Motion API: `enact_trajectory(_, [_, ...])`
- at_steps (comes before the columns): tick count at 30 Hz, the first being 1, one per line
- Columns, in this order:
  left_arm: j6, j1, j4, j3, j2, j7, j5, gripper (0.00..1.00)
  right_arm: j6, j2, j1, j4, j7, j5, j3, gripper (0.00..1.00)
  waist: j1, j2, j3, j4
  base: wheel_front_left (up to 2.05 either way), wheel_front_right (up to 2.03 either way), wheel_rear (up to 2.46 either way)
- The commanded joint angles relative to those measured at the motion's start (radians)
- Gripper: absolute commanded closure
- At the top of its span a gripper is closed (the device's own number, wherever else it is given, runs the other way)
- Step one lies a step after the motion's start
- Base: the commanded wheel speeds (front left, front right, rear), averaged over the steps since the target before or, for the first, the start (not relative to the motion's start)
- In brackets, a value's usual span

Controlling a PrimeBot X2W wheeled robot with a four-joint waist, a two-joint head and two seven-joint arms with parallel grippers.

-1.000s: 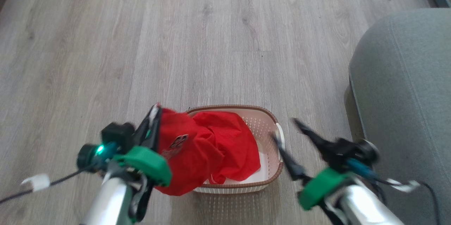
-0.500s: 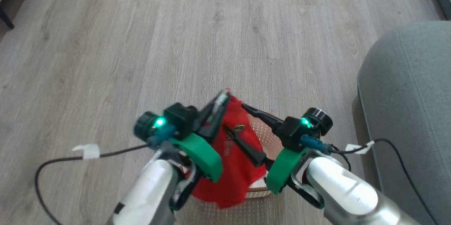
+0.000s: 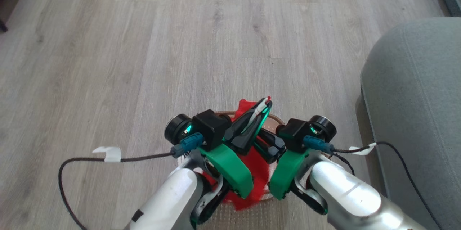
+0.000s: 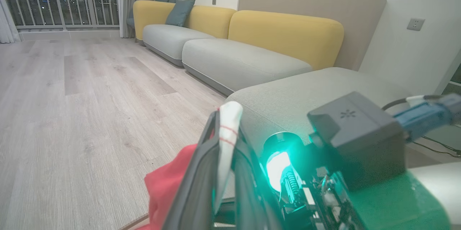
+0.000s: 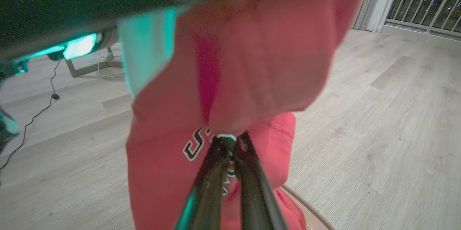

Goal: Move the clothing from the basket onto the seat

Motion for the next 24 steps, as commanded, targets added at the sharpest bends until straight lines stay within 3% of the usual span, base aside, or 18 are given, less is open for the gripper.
enact_trajectory(1, [0.009, -0.050, -0.027, 0.033, -0.005, 0.001, -0.006, 1.00, 0.000, 0.006, -0.036, -0.038, -0.006, 0.012, -0.010, 1.00, -0.0001, -0.0001, 0.001, -0.007, 0.00, 0.00, 0.00])
enact_trajectory(5, [0.019, -0.049, -0.010, 0.041, -0.002, -0.006, -0.009, 1.00, 0.000, -0.012, -0.030, -0.056, -0.006, 0.019, -0.027, 1.00, -0.0001, -0.0001, 0.003, -0.024, 0.00, 0.00, 0.00])
enact_trajectory(6, [0.024, -0.049, -0.007, 0.044, 0.000, -0.008, -0.007, 0.94, 0.000, -0.016, -0.029, -0.060, -0.006, 0.018, -0.031, 1.00, -0.0001, -0.0001, 0.005, -0.029, 0.00, 0.00, 0.00])
enact_trajectory(8, [0.032, -0.051, 0.001, 0.050, 0.004, -0.017, -0.002, 0.47, 0.000, -0.025, -0.026, -0.067, -0.006, 0.018, -0.041, 1.00, -0.0001, -0.0001, 0.008, -0.040, 0.00, 0.00, 0.00])
enact_trajectory(9, [0.036, -0.051, 0.006, 0.052, 0.006, -0.022, -0.001, 0.00, 0.000, -0.030, -0.024, -0.069, -0.006, 0.017, -0.047, 1.00, -0.0001, -0.0001, 0.010, -0.046, 0.00, 0.00, 0.00])
enact_trajectory(15, [0.050, -0.053, 0.037, 0.059, 0.020, -0.054, 0.015, 0.00, 0.000, -0.063, -0.022, -0.078, -0.006, 0.008, -0.087, 1.00, -0.0001, -0.0001, 0.032, -0.101, 0.00, 0.00, 0.00])
enact_trajectory(24, [0.041, -0.040, 0.083, 0.036, 0.026, -0.117, 0.038, 0.00, 0.000, -0.117, -0.014, -0.102, -0.006, -0.015, -0.161, 1.00, -0.0001, -0.0001, 0.062, -0.243, 0.00, 0.00, 0.00])
